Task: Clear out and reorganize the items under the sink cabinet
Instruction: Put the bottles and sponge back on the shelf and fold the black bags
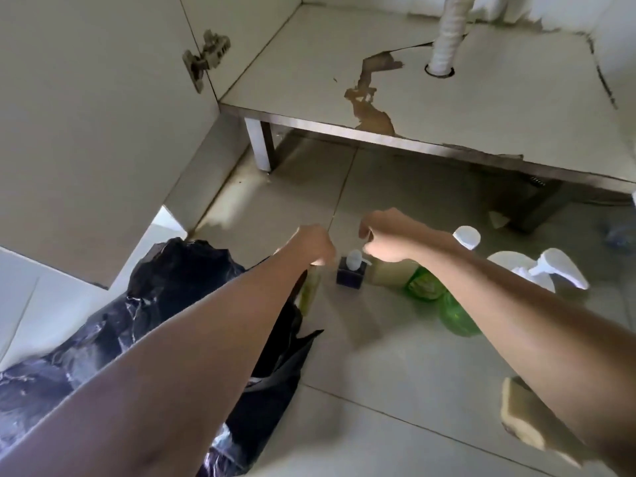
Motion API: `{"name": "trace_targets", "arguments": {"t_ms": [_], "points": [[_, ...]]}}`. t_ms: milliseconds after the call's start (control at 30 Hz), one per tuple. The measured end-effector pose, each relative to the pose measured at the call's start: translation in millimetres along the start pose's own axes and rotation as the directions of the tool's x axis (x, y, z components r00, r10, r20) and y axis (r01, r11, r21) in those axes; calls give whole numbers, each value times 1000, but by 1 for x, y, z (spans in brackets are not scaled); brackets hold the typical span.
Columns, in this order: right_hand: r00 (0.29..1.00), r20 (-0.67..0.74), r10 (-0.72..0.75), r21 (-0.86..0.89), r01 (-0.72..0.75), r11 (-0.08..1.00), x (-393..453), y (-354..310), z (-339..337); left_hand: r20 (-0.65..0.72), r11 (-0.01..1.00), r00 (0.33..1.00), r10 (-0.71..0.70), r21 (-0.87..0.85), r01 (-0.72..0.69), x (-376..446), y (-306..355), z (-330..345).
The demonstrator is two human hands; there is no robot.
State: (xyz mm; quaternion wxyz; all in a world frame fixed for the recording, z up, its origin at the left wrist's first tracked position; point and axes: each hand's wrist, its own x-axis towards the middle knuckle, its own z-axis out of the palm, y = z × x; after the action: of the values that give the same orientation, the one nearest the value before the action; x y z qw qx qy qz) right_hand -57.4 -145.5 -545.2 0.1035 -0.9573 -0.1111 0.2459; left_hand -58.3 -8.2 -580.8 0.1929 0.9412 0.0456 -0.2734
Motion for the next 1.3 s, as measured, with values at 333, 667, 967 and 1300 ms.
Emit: {"name": "trace_targets", "arguments": {"t_ms": [333, 667, 967, 1300], "points": [[1000, 23, 12, 118, -15, 993, -39, 28, -36, 124, 987, 989, 83, 130, -99, -9, -2, 28], [942, 283, 178, 117, -219, 969, -107, 69, 14, 160, 987, 975, 152, 27, -158, -15, 22, 54], [785, 211, 582, 113, -611, 783, -143, 157, 47, 237, 888, 866, 440, -261, -379, -44, 97, 112], [919, -122, 374, 721, -177, 670, -123, 172, 55, 172, 914, 941, 291, -341, -220, -47, 142, 150]]}}
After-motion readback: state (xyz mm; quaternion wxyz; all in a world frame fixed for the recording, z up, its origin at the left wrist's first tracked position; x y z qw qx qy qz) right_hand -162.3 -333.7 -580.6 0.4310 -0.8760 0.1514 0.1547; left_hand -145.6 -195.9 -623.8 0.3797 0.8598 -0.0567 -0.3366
